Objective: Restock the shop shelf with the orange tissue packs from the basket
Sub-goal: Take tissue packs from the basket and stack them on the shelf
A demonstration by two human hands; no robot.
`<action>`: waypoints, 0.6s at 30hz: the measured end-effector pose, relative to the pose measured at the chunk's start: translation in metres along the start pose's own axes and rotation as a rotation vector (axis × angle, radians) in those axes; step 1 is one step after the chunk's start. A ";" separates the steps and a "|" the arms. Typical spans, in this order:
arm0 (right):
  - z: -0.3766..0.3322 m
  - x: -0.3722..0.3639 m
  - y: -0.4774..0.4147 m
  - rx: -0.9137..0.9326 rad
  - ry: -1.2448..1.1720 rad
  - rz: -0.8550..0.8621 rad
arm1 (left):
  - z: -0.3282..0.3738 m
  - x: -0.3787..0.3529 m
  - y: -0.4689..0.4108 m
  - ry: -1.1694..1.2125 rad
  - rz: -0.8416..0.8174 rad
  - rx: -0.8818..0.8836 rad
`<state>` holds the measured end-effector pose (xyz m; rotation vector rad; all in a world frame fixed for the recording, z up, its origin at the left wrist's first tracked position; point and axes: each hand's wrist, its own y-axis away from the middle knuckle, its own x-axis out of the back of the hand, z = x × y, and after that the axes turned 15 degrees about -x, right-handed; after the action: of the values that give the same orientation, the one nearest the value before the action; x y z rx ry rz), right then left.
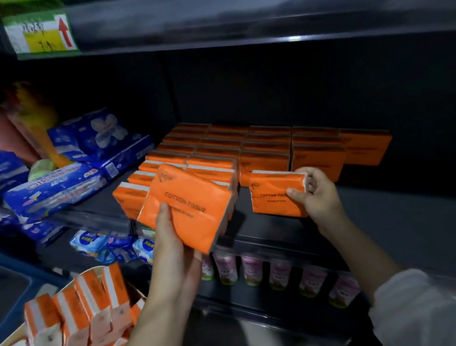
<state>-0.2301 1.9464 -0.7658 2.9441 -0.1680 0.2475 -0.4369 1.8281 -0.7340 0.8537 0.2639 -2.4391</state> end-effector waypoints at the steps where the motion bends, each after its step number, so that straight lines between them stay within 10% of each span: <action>1: 0.002 -0.004 -0.005 0.026 0.075 0.056 | 0.000 0.002 -0.003 -0.014 0.019 -0.005; 18: 0.005 -0.045 -0.039 0.099 0.255 0.374 | -0.006 0.015 -0.011 -0.038 0.020 0.037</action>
<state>-0.2682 1.9875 -0.7848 2.9188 -0.6876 0.6966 -0.4500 1.8332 -0.7485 0.8215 0.1960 -2.4453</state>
